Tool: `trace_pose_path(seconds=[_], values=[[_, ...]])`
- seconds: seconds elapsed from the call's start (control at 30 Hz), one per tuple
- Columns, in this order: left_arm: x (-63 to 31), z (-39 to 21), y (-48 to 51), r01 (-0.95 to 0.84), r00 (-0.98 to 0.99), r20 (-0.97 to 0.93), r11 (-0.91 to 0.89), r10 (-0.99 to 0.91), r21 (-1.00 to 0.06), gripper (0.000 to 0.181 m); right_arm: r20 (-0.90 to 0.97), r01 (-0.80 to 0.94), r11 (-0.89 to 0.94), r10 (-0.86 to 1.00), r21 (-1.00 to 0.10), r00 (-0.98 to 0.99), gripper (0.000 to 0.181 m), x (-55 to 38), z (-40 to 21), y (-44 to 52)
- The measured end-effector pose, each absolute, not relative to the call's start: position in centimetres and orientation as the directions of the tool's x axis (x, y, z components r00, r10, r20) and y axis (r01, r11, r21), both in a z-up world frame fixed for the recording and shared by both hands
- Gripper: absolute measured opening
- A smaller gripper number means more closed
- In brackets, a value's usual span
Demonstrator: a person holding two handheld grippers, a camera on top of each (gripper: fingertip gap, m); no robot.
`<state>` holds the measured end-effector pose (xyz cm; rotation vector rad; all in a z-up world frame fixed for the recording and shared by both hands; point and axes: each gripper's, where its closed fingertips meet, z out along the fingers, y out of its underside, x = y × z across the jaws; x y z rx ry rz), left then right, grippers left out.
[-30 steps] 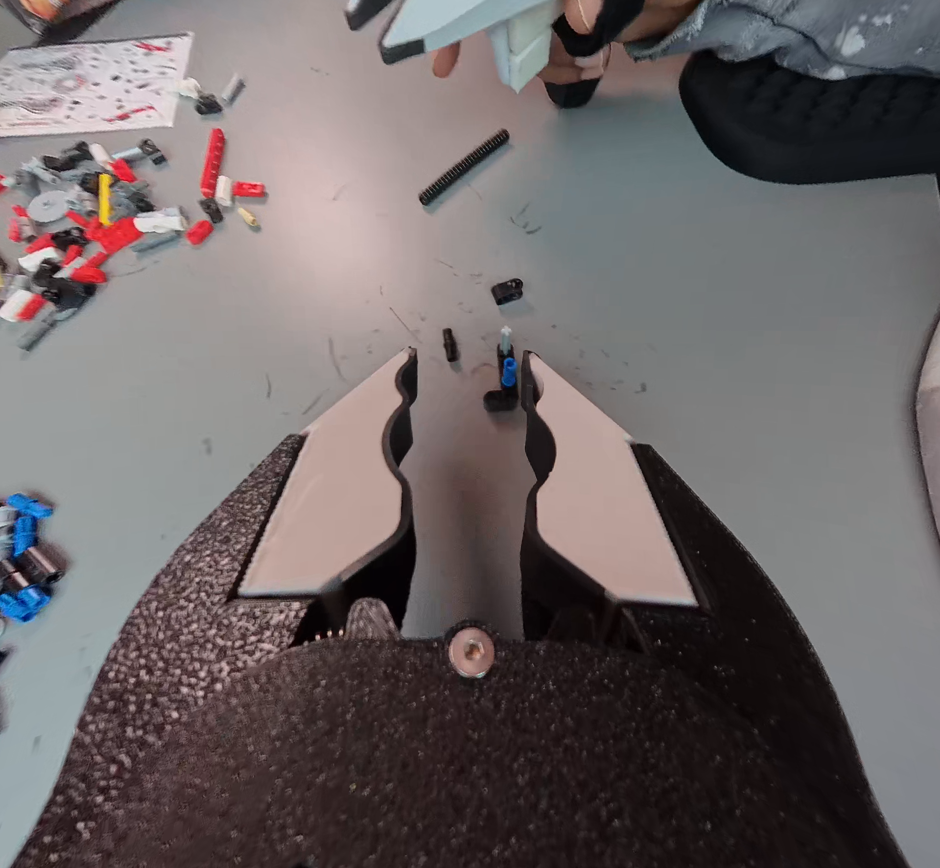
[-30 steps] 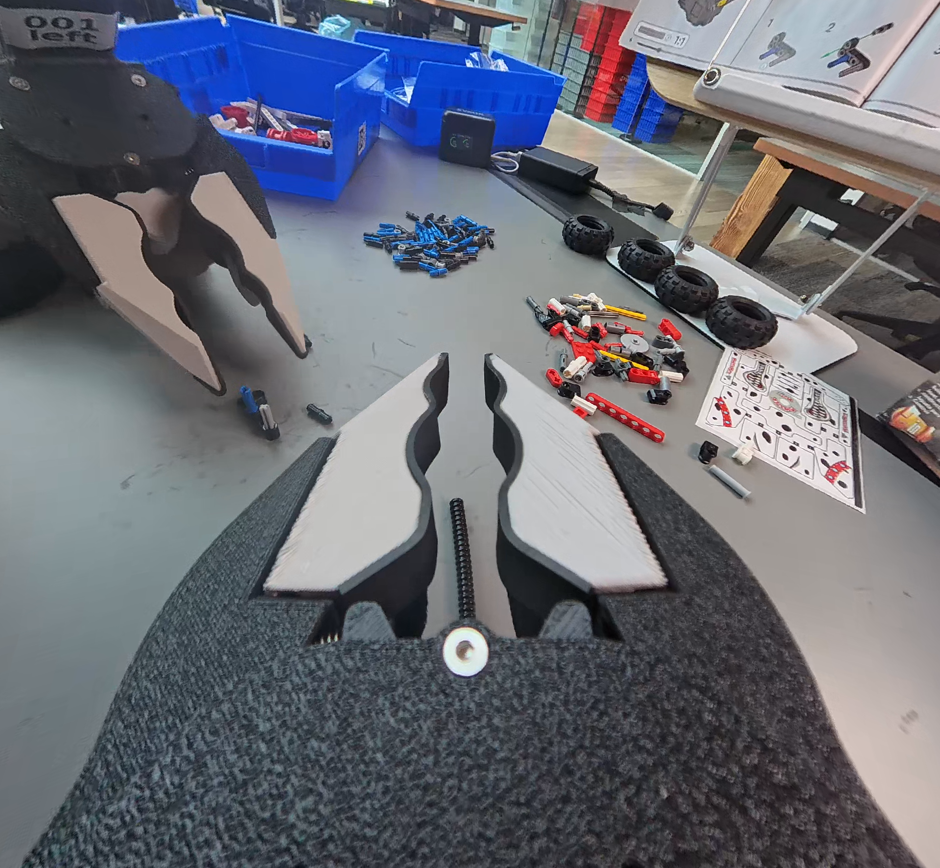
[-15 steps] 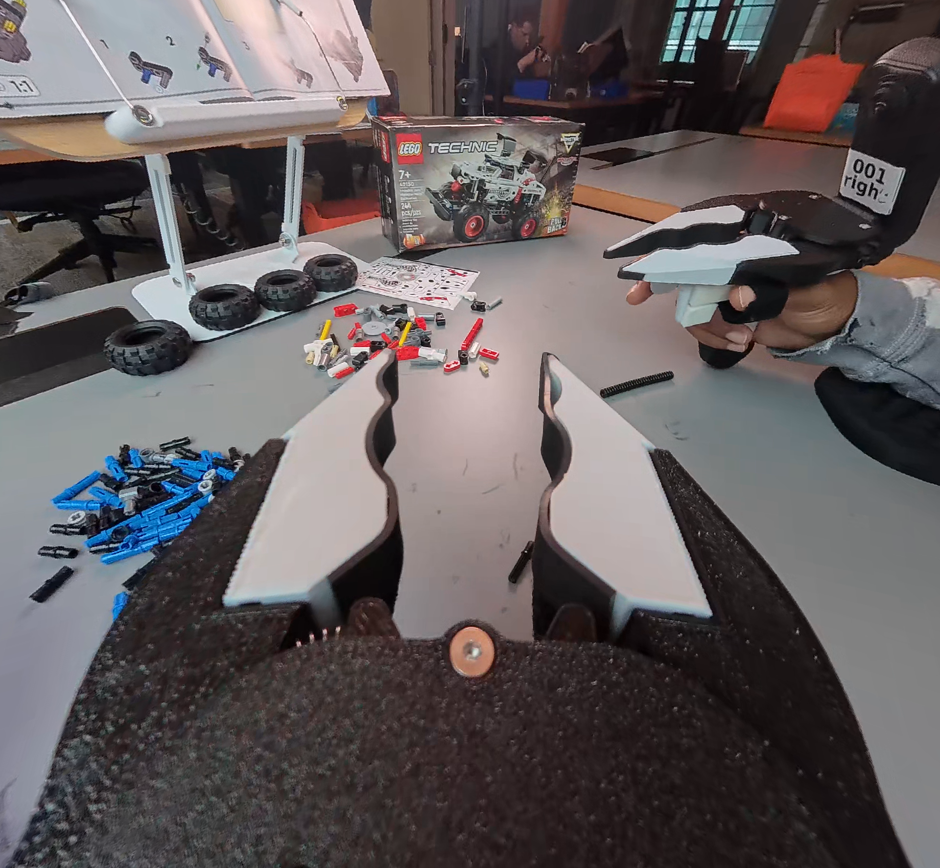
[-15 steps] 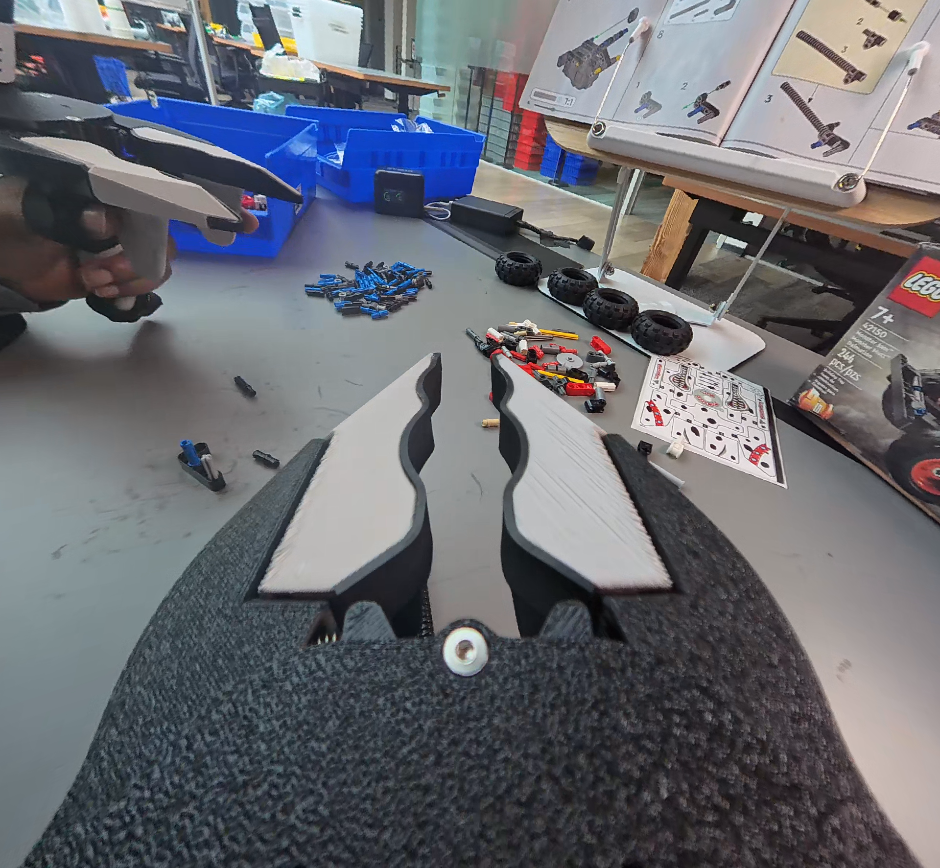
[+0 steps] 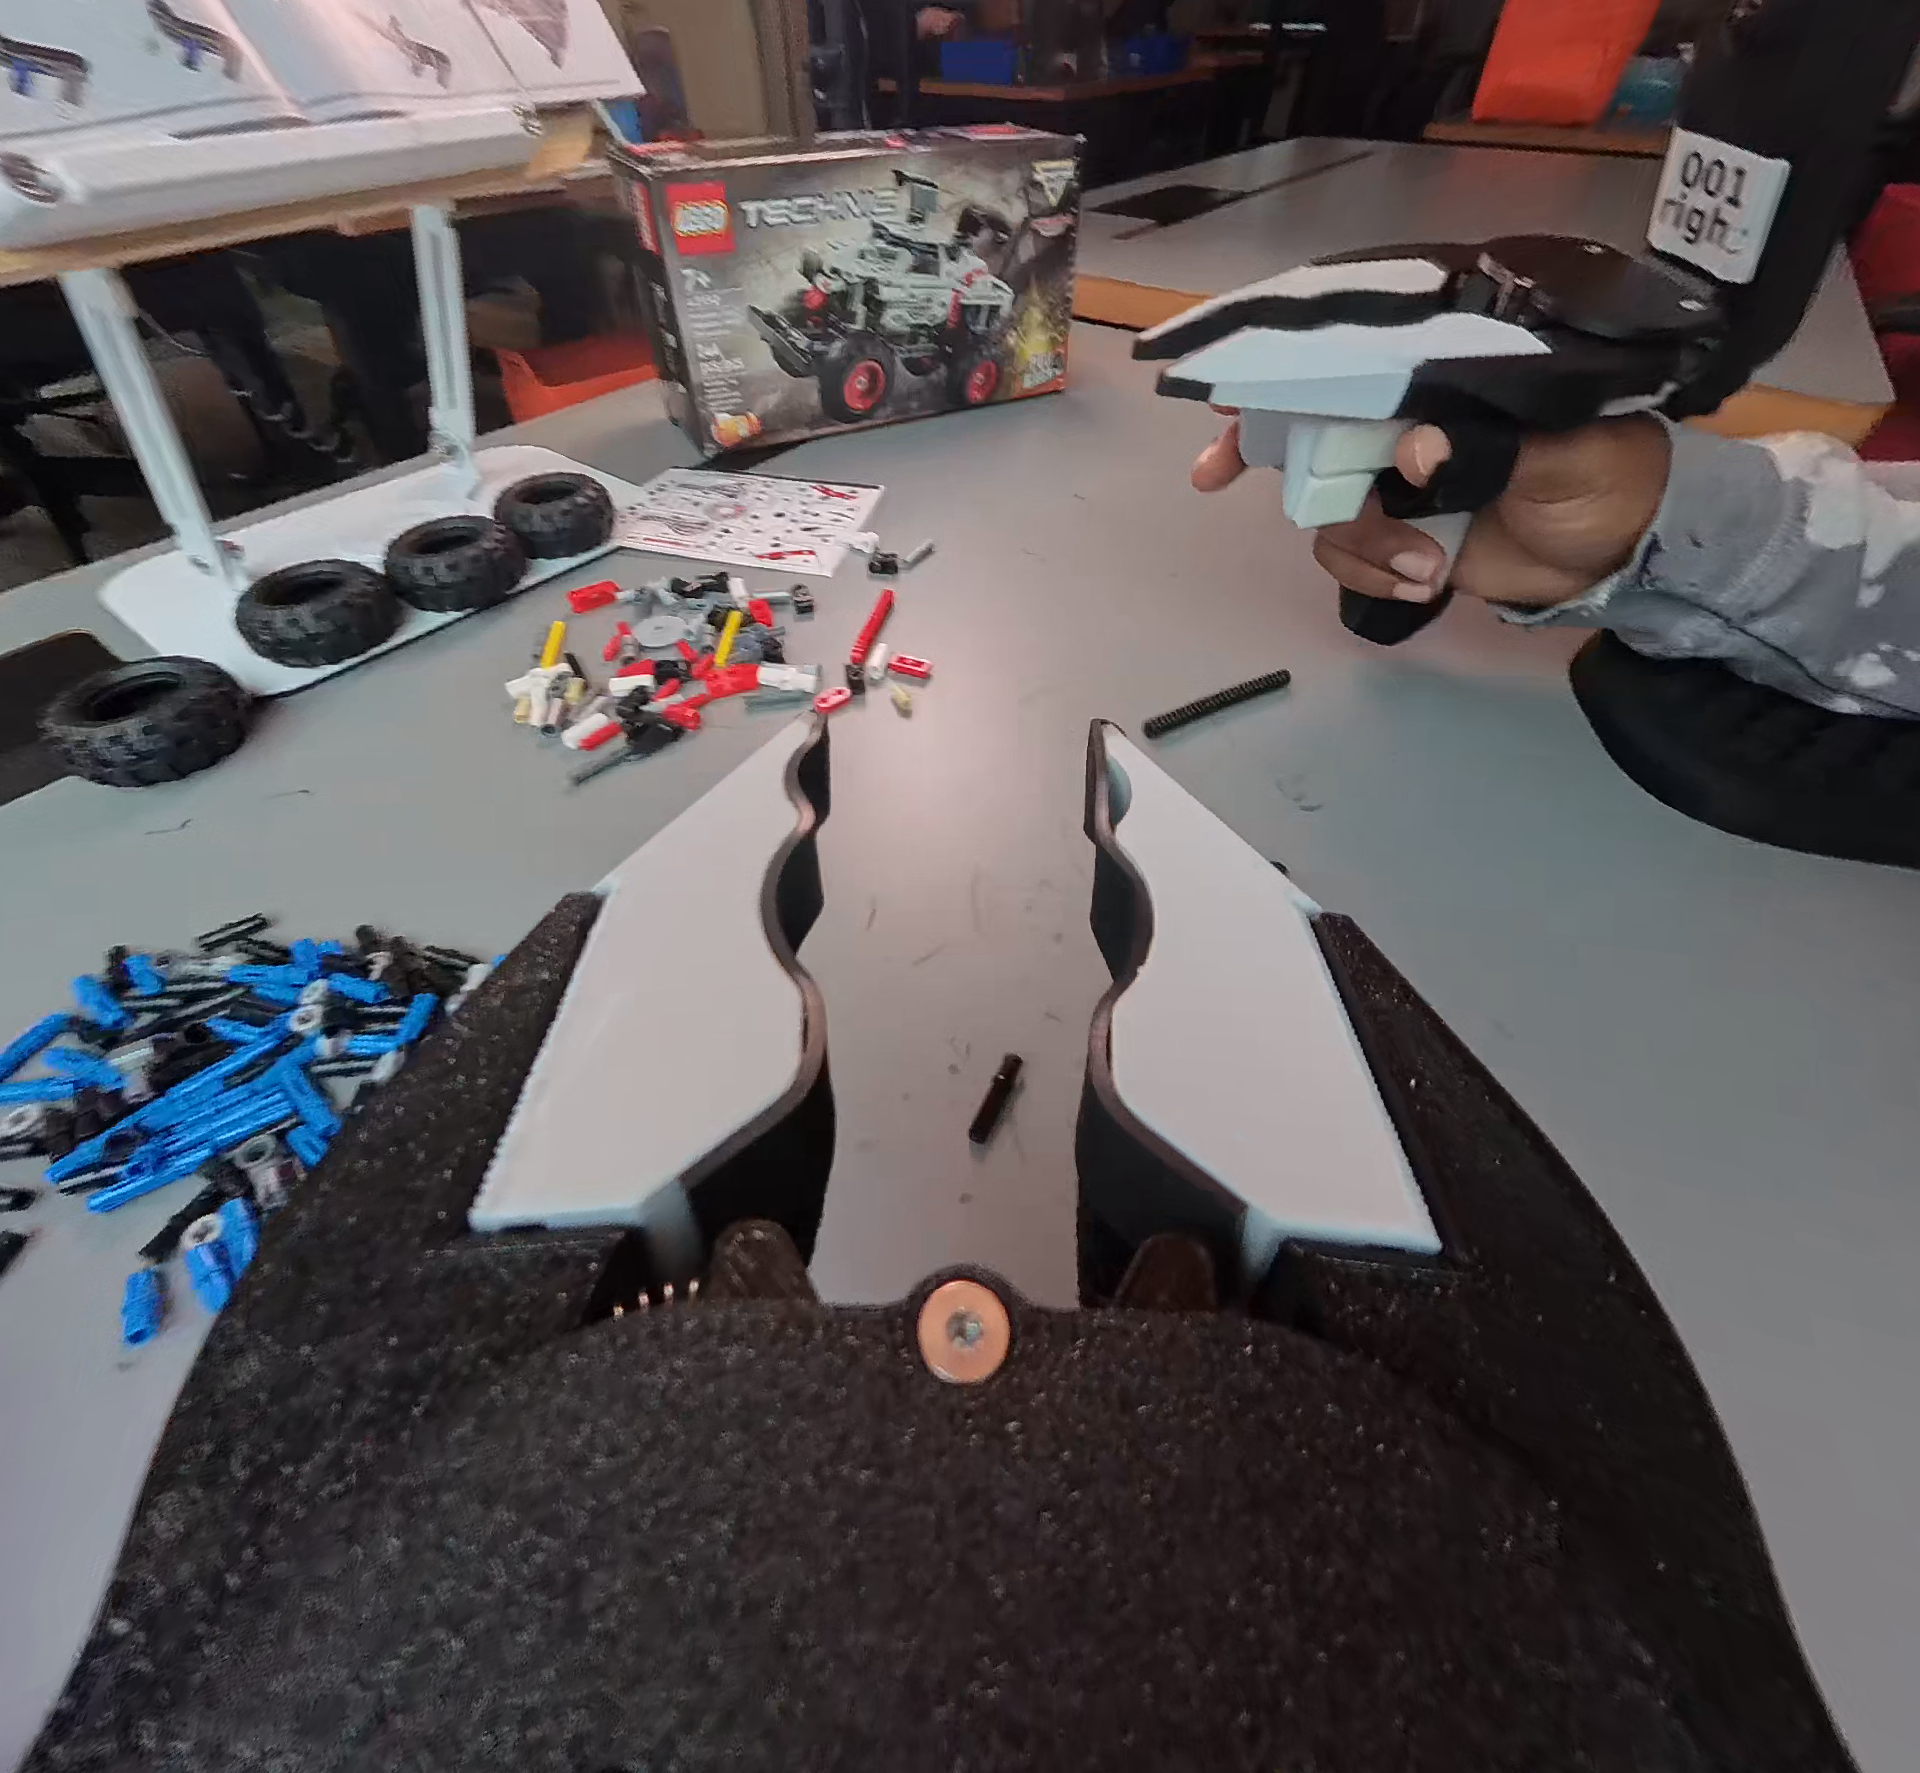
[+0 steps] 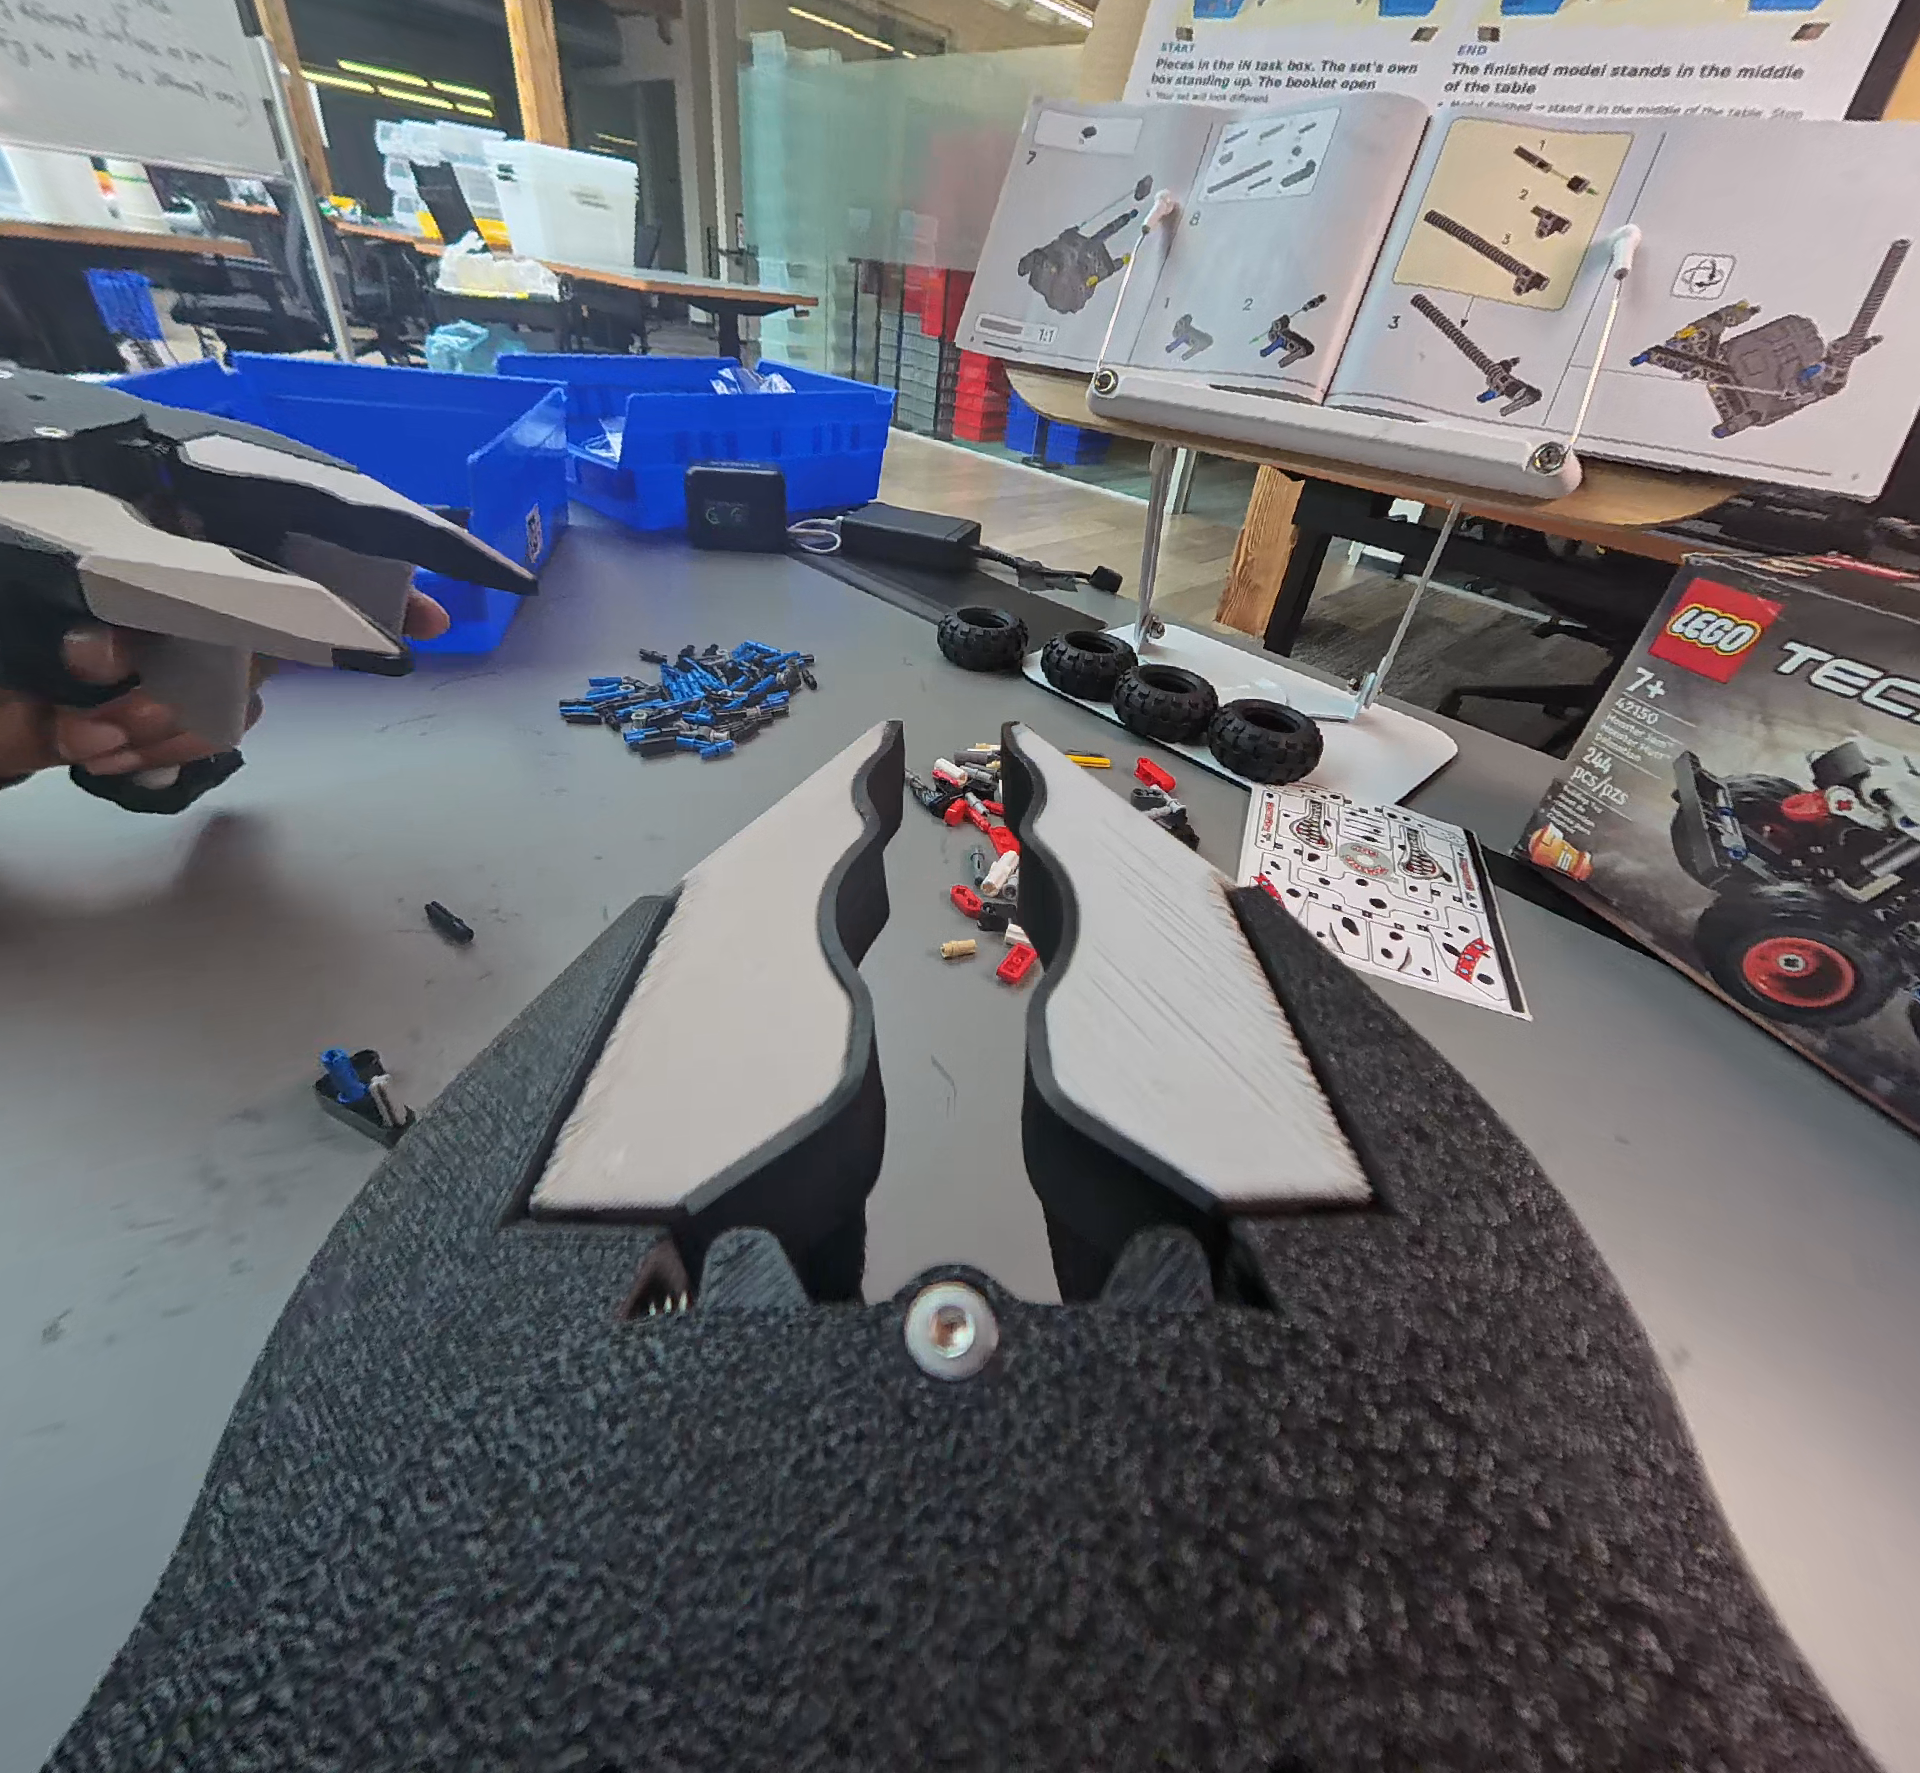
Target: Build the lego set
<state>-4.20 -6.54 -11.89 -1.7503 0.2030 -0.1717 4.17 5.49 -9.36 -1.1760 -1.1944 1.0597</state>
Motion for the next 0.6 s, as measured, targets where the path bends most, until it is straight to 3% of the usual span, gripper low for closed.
trace_pose_path(seconds=[0.17, 0.33, 0.37, 0.4, 0.6], values=[[1.4, -16.9, -8.6, -0.171, 0.837, 0.108, -0.444, -0.536, -0.88, 0.044, 0.217, 0.165, 0.25, 0.957, -0.954, -0.193, 0.015, 4.0, -12.5, 0.9], [3.4, -21.7, -9.4, -0.389, 0.795, 0.021, -0.537, -0.606, -0.749, 0.031, 0.25, 0.204, 0.328, 0.91, -0.922, -0.332, 0.015, 4.0, -14.4, -2.1], [3.3, -22.2, -9.3, -0.421, 0.796, -0.011, -0.541, -0.605, -0.728, 0.029, 0.25, 0.213, 0.336, 0.903, -0.917, -0.349, 0.015, 4.1, -14.7, -2.3], [3.4, -22.1, -9.1, -0.44, 0.792, -0.038, -0.526, -0.609, -0.728, 0.015, 0.244, 0.228, 0.343, 0.896, -0.911, -0.372, 0.015, 4.2, -15.2, -2.7], [2.7, -20.0, -8.1, -0.596, 0.728, -0.343, -0.302, -0.593, -0.744, 0.016, 0.139, 0.311, 0.349, 0.831, -0.884, -0.538, 0.021, 5.5, -17.5, -6.1]])
